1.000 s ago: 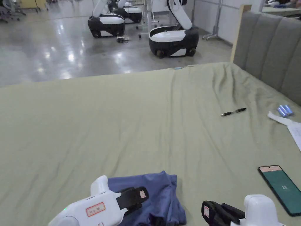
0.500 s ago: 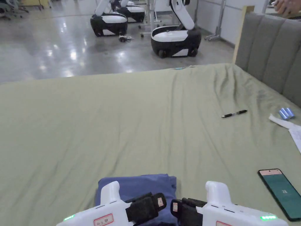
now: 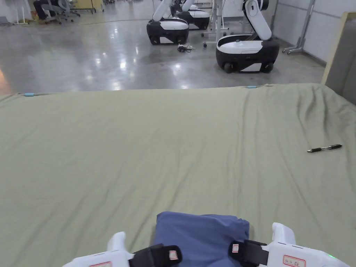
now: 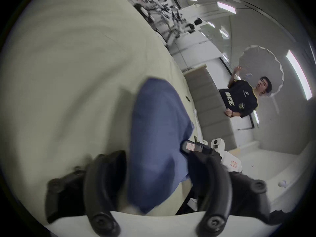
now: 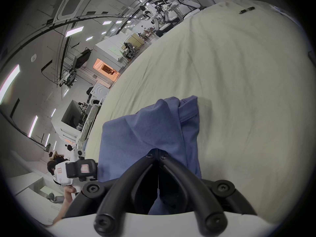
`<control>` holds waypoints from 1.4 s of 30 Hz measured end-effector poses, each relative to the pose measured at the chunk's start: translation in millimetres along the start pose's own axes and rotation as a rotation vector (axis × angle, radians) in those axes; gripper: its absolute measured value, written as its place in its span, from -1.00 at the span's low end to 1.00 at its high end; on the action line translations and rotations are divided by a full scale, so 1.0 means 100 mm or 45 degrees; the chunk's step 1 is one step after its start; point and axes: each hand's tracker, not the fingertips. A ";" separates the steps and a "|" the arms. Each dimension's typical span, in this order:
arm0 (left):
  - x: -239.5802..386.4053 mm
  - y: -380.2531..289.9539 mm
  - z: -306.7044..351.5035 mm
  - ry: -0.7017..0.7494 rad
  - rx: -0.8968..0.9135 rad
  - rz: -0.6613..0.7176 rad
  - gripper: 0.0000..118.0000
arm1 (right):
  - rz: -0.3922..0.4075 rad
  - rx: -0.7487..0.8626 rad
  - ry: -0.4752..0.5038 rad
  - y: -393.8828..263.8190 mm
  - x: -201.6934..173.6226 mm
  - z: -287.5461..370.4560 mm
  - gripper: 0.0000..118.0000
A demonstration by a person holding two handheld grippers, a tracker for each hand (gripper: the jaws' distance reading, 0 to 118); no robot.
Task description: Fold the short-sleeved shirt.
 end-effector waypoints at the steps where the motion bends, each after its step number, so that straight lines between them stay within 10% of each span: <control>1: 0.06 0.00 -0.17 0.009 -0.021 -0.007 -0.45 | -0.007 0.001 -0.002 -0.01 -0.01 0.01 -0.97; 8: 0.11 0.11 0.14 0.229 0.052 -0.097 -0.62 | 0.047 0.052 -0.008 -0.03 -0.24 0.37 -0.97; 25: -1.79 0.85 4.32 0.761 0.559 0.071 -0.49 | 0.190 0.089 0.036 -0.14 -1.13 0.62 -0.97; 28: -1.87 0.83 4.40 1.037 0.640 0.131 0.54 | 0.215 0.078 0.038 -0.16 -1.22 0.56 -0.97; 34: -0.87 0.54 4.56 1.023 0.927 -0.196 0.53 | 0.282 0.073 0.006 -0.15 -1.33 0.59 -0.97; 42: 0.91 0.22 3.01 0.992 1.101 -0.853 0.49 | 0.680 0.346 -0.270 0.13 -1.72 0.58 -0.96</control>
